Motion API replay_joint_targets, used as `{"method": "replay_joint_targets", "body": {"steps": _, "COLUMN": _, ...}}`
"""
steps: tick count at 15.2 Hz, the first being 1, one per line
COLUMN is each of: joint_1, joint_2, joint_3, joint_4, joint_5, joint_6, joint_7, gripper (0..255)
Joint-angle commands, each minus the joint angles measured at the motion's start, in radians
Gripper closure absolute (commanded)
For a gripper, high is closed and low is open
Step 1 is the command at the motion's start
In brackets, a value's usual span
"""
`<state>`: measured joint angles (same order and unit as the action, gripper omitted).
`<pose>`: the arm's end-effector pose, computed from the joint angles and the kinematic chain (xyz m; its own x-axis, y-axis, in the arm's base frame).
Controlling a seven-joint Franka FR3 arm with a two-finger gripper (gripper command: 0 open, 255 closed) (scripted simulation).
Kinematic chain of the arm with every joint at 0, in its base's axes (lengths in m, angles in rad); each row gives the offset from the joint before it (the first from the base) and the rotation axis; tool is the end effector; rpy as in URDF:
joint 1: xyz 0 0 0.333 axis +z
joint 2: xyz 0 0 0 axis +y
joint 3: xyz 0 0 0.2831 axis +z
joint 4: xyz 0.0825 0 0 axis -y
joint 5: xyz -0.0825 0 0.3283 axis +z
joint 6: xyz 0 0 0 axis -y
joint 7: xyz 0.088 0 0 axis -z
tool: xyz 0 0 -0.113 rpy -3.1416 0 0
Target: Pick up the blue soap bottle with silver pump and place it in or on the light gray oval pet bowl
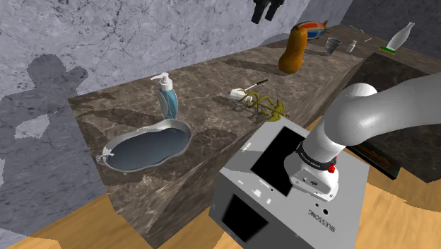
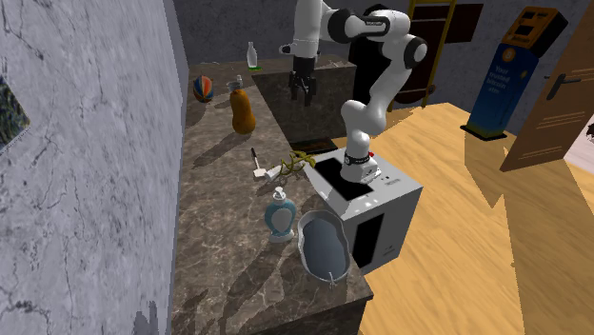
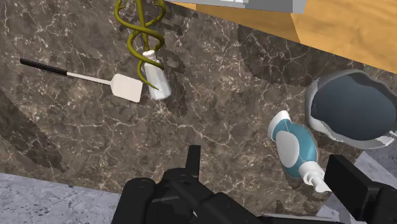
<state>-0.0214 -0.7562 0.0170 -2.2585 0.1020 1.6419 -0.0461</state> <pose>0.2906 0.0113 0.6011 0.9893 0.0314 0.1428 0.0436 -0.9956 -0.0835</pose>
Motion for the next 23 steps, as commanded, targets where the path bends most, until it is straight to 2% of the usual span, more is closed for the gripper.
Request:
{"method": "replay_joint_targets", "body": {"steps": 1, "joint_1": 0.0, "joint_2": 0.0, "joint_3": 0.0, "joint_4": 0.0, "joint_5": 0.0, "joint_6": 0.0, "joint_7": 0.0, "gripper": 0}}
{"method": "replay_joint_targets", "body": {"steps": 7, "joint_1": 0.009, "joint_2": 0.004, "joint_3": 0.099, "joint_4": -0.159, "joint_5": 0.076, "joint_6": 0.22, "joint_7": 0.138, "gripper": 0}}
{"method": "replay_joint_targets", "body": {"steps": 12, "joint_1": 0.018, "joint_2": 0.064, "joint_3": 0.193, "joint_4": -0.245, "joint_5": 0.137, "joint_6": 0.417, "joint_7": 0.252, "gripper": 0}}
{"method": "replay_joint_targets", "body": {"steps": 18, "joint_1": 0.016, "joint_2": 0.208, "joint_3": 0.317, "joint_4": -0.285, "joint_5": 0.186, "joint_6": 0.667, "joint_7": 0.394, "gripper": 0}}
{"method": "replay_joint_targets", "body": {"steps": 23, "joint_1": -0.017, "joint_2": 0.378, "joint_3": 0.434, "joint_4": -0.265, "joint_5": 0.17, "joint_6": 0.872, "joint_7": 0.539, "gripper": 0}}
